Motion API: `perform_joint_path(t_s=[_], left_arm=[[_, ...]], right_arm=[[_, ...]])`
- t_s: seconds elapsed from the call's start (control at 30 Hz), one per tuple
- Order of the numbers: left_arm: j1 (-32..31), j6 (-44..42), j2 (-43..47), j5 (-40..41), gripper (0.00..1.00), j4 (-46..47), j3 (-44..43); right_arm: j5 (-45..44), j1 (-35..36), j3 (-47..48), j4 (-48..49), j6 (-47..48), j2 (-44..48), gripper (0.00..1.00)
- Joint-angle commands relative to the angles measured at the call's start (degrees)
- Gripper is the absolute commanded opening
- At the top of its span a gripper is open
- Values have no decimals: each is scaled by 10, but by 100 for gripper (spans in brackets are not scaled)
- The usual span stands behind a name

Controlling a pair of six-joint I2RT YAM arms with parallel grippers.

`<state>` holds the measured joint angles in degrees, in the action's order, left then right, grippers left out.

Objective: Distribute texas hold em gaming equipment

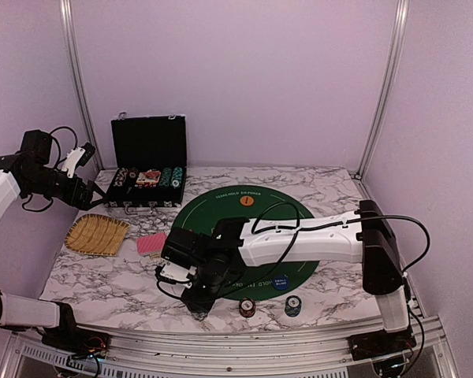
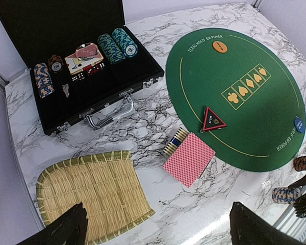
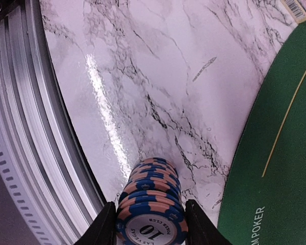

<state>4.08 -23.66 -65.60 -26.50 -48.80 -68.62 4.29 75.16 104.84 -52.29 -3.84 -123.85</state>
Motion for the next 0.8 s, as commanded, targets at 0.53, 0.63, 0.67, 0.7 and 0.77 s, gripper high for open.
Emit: perform_joint_path(t_s=[0.53, 0.63, 0.67, 0.7, 0.77], left_arm=[[2, -8, 9, 4, 99, -18, -9], [2, -9, 8, 3, 99, -18, -8], [2, -9, 9, 3, 99, -18, -8], [2, -9, 9, 2, 99, -18, -8], [2, -9, 10, 4, 99, -18, -7]], right_arm=[[-60, -179, 48, -10, -26, 71, 0], [-71, -225, 61, 2, -21, 61, 0], [-74, -240, 66, 6, -21, 55, 0], [-74, -260, 71, 11, -20, 48, 0], [-88, -289, 89, 17, -19, 32, 0]])
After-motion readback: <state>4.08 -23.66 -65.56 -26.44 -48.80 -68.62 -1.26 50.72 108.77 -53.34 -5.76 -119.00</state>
